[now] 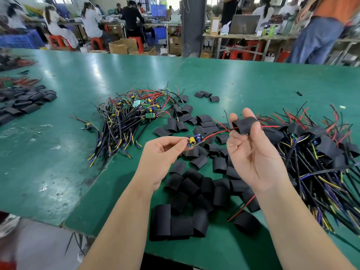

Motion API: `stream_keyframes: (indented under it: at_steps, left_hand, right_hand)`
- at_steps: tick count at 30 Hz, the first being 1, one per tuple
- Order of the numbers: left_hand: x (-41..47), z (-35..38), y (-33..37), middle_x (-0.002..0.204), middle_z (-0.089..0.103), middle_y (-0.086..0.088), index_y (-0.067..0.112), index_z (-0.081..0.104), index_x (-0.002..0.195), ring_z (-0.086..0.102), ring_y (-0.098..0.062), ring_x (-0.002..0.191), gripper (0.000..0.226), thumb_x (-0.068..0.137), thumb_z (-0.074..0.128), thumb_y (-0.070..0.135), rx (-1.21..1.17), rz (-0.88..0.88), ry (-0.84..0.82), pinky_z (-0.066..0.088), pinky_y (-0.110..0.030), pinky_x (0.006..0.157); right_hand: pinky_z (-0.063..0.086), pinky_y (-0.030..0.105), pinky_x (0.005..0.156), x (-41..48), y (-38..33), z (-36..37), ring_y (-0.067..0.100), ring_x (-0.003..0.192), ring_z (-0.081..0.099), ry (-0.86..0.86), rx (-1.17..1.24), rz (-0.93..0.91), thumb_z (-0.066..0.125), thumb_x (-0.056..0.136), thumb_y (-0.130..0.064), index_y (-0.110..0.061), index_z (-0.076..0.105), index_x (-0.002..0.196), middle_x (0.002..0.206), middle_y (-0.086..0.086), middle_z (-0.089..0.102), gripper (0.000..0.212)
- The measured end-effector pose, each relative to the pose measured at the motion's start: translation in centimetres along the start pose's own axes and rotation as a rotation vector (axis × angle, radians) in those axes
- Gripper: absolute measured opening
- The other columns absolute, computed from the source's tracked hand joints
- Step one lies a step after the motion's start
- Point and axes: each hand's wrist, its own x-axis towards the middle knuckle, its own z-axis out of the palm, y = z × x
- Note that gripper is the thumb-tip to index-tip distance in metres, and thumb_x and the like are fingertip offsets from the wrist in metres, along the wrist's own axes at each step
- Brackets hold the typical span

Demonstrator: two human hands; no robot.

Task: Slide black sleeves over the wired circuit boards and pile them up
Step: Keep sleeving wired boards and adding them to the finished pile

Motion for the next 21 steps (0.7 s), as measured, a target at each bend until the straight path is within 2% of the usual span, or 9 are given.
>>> stream_keyframes:
  at_steps: [2,5,8,11,15,19,21]
  left_hand:
    - [0.0,-0.1,0.1,0.053,0.062,0.009,0.019,0.078,0.081,0.037,-0.002,0.046,0.018,0.085,0.065,0.008,-0.080,-0.015,0.013,0.031,-0.011,0.046]
    - [0.1,-0.1,0.1,0.055,0.062,0.007,0.019,0.079,0.081,0.034,-0.005,0.046,0.012,0.073,0.070,0.017,-0.201,-0.042,-0.003,0.030,-0.014,0.046]
    - [0.0,0.2,0.2,0.054,0.059,0.007,0.016,0.078,0.082,0.032,-0.006,0.045,0.016,0.068,0.071,0.020,-0.251,-0.055,-0.056,0.025,-0.018,0.049]
    - [-0.1,0.3,0.2,0.054,0.058,0.004,0.014,0.078,0.083,0.029,-0.008,0.047,0.018,0.068,0.072,0.019,-0.272,-0.061,-0.081,0.018,-0.025,0.052]
    - [-0.1,0.2,0.2,0.053,0.056,0.004,0.015,0.078,0.083,0.031,-0.009,0.048,0.015,0.069,0.072,0.017,-0.286,-0.048,-0.088,0.020,-0.026,0.053]
    - [-0.1,0.2,0.2,0.055,0.060,0.004,0.015,0.078,0.082,0.033,-0.008,0.046,0.015,0.069,0.071,0.017,-0.306,-0.054,-0.082,0.028,-0.019,0.050]
    - [-0.1,0.2,0.2,0.056,0.061,0.004,0.015,0.078,0.081,0.034,-0.007,0.046,0.015,0.069,0.070,0.017,-0.308,-0.061,-0.083,0.030,-0.018,0.050]
  right_hand:
    - [0.049,0.016,0.063,-0.1,0.2,0.2,0.005,0.060,0.056,0.004,-0.048,0.011,0.089,0.060,-0.022,-0.018,0.076,0.092,0.097,0.006,0.071,0.035]
    - [0.051,0.016,0.066,-0.3,0.7,0.7,0.006,0.071,0.064,0.035,-0.265,-0.016,0.077,0.068,-0.009,-0.019,0.074,0.086,0.098,0.008,0.073,0.020]
    - [0.051,0.018,0.070,-0.4,1.2,1.0,0.012,0.076,0.062,0.022,-0.440,-0.038,0.079,0.059,-0.019,-0.022,0.074,0.082,0.102,0.007,0.072,0.023]
    - [0.051,0.021,0.073,-0.6,1.3,1.0,0.019,0.081,0.059,-0.006,-0.547,-0.035,0.088,0.054,-0.032,-0.023,0.075,0.086,0.103,0.007,0.071,0.035]
    - [0.053,0.023,0.073,-0.5,1.4,0.8,0.019,0.082,0.064,0.031,-0.557,-0.024,0.078,0.060,-0.022,-0.017,0.075,0.086,0.095,0.008,0.073,0.026]
    - [0.054,0.023,0.068,-0.5,1.3,0.5,0.019,0.074,0.068,0.052,-0.591,-0.010,0.078,0.059,-0.020,-0.014,0.074,0.089,0.088,0.008,0.074,0.031]
    - [0.054,0.024,0.071,-0.4,1.2,0.3,0.020,0.077,0.067,0.051,-0.624,-0.016,0.078,0.060,-0.018,-0.012,0.072,0.094,0.088,0.006,0.073,0.035]
